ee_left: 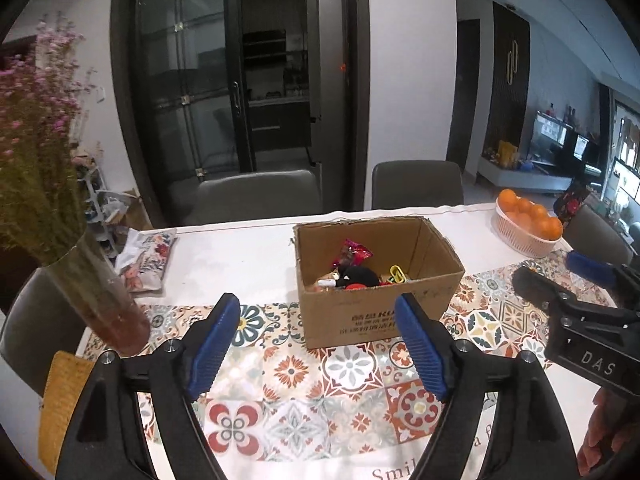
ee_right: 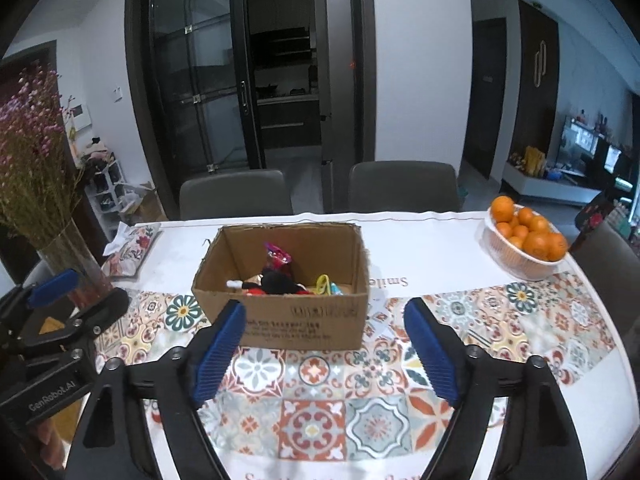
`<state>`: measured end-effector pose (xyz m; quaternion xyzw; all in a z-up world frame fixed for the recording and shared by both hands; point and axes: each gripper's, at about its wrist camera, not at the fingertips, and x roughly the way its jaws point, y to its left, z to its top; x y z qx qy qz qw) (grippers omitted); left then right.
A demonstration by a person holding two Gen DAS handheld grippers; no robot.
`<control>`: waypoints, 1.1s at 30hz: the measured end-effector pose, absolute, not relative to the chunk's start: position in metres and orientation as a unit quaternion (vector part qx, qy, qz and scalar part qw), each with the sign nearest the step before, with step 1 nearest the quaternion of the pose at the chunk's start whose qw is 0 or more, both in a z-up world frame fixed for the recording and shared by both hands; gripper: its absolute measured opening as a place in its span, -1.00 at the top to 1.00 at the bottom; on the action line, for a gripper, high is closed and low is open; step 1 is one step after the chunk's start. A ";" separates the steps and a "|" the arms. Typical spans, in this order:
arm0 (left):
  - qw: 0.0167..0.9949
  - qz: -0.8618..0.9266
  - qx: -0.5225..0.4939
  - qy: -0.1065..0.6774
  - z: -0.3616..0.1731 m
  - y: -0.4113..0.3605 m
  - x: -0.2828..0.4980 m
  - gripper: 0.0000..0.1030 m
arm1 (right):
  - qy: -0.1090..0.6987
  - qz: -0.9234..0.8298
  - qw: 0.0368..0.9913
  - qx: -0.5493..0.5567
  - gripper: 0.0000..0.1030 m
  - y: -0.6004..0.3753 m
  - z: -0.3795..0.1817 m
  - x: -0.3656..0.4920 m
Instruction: Organize soft objects
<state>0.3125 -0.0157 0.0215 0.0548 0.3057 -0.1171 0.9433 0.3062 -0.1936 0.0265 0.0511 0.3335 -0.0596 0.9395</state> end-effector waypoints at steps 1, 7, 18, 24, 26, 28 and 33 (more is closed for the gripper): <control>0.945 -0.113 0.055 0.301 0.023 -0.015 0.306 -0.60 | 0.330 -0.065 0.941 0.048 -0.72 -0.193 0.029 0.298; 0.955 -0.107 0.032 0.277 0.027 -0.011 0.257 -0.74 | 0.313 -0.067 0.947 0.044 -0.80 -0.194 0.038 0.258; 0.963 -0.074 0.034 0.256 0.033 -0.024 0.173 -1.00 | 0.298 -0.051 0.952 0.041 -0.88 -0.206 0.039 0.174; 0.963 -0.068 0.036 0.257 0.033 -0.024 0.131 -1.00 | 0.291 -0.047 0.954 0.049 -0.96 -0.211 0.038 0.132; 0.964 -0.064 0.037 0.255 0.033 -0.024 0.121 -1.00 | 0.289 -0.046 0.955 0.047 -0.96 -0.210 0.038 0.119; 0.965 -0.062 0.039 0.253 0.033 -0.022 0.108 -1.00 | 0.287 -0.044 0.956 0.043 -0.96 -0.208 0.038 0.109; 0.966 -0.055 0.038 0.250 0.032 -0.023 0.088 -1.00 | 0.281 -0.048 0.958 0.036 -0.96 -0.207 0.039 0.088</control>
